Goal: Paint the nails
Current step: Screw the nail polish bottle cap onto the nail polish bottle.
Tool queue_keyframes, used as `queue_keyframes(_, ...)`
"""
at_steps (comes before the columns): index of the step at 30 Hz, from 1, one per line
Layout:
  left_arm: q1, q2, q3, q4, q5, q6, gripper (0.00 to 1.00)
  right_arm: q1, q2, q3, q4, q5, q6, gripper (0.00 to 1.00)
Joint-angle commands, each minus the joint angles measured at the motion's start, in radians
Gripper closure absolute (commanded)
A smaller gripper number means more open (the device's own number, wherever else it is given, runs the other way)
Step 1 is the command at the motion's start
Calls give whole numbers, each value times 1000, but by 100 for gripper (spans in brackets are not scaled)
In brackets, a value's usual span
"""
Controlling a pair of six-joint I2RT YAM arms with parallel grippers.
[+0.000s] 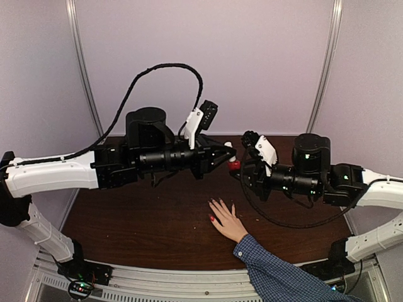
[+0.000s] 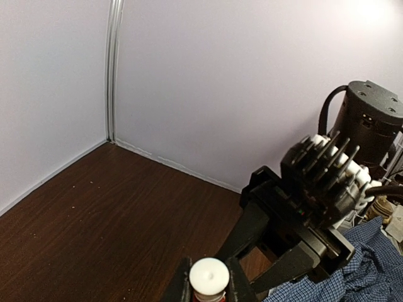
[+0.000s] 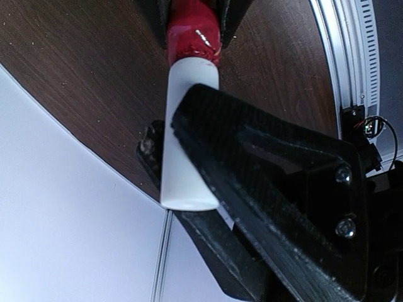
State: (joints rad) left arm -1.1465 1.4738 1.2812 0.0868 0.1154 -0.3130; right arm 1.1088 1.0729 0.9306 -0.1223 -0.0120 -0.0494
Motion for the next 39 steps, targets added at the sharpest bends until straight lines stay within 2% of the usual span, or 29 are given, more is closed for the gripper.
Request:
queue_keyframes(1, -1, 7, 0, 85, 118, 3, 96, 8, -41, 52, 37, -167, -46, 100)
queue_keyframes(8, 0, 19, -7, 92, 278, 36, 100, -3, -67, 71, 46, -337, -59, 100)
queue_keyframes(18, -1, 26, -17, 111, 512, 107, 100, -26, -91, 106, 91, -529, -47, 100)
queue_keyframes(28, -1, 66, 29, 41, 625, 121, 100, -37, -81, 152, 93, -651, -58, 100)
queue_keyframes(35, 1, 104, 84, -29, 769, 130, 100, -38, -69, 166, 73, -702, -69, 100)
queue_keyframes(39, 4, 111, 104, -66, 770, 146, 98, -38, -67, 169, 57, -698, -78, 100)
